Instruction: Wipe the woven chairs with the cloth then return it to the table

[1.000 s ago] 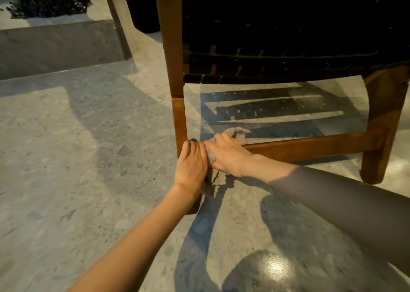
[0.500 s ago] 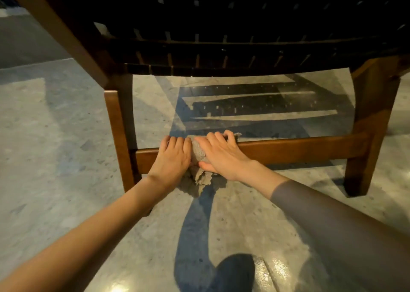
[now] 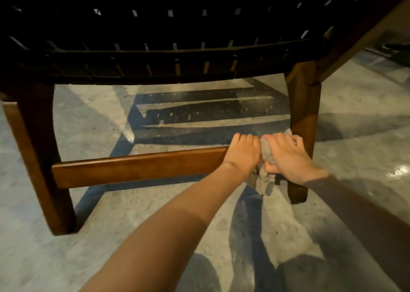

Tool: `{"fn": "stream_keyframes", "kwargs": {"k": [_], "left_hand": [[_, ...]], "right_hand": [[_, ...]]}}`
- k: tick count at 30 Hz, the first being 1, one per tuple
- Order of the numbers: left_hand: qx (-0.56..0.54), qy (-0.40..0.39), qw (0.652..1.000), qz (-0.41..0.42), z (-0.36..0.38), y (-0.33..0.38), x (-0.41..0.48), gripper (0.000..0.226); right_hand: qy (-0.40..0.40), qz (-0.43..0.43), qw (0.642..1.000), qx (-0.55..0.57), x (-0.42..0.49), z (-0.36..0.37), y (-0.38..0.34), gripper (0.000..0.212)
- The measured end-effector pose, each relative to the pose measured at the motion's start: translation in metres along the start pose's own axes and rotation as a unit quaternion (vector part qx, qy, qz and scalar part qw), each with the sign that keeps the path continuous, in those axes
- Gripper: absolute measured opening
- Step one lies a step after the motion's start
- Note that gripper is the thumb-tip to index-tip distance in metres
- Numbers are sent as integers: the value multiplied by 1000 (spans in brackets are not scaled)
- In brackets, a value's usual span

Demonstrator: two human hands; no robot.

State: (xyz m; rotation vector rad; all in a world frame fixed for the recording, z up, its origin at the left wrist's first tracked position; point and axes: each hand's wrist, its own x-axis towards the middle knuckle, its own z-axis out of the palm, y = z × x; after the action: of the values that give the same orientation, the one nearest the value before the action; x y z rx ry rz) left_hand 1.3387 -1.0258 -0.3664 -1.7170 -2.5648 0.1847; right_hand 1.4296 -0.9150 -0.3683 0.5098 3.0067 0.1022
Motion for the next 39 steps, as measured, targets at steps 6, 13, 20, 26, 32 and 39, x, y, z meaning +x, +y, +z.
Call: {"fn": "stream_keyframes", "kwargs": {"k": [6, 13, 20, 26, 32, 39], "left_hand": [[-1, 14, 1000, -13, 10, 1, 2, 46], [-26, -4, 997, -69, 21, -65, -73, 60], [107, -47, 984, -136, 18, -179, -196, 59], [127, -143, 947, -257, 28, -238, -257, 63], [66, -94, 955, -274, 26, -228, -251, 57], [-105, 24, 979, -173, 23, -157, -183, 52]], "right_hand": [[-3, 66, 998, 0, 0, 3, -1, 71], [30, -4, 1000, -4, 8, 0, -85, 74], [62, -153, 986, 30, 43, -10, -240, 71], [16, -230, 969, 92, 73, -29, -332, 55], [91, -221, 965, 105, 63, -22, -324, 46], [137, -129, 973, 136, 27, -17, -204, 48]]}}
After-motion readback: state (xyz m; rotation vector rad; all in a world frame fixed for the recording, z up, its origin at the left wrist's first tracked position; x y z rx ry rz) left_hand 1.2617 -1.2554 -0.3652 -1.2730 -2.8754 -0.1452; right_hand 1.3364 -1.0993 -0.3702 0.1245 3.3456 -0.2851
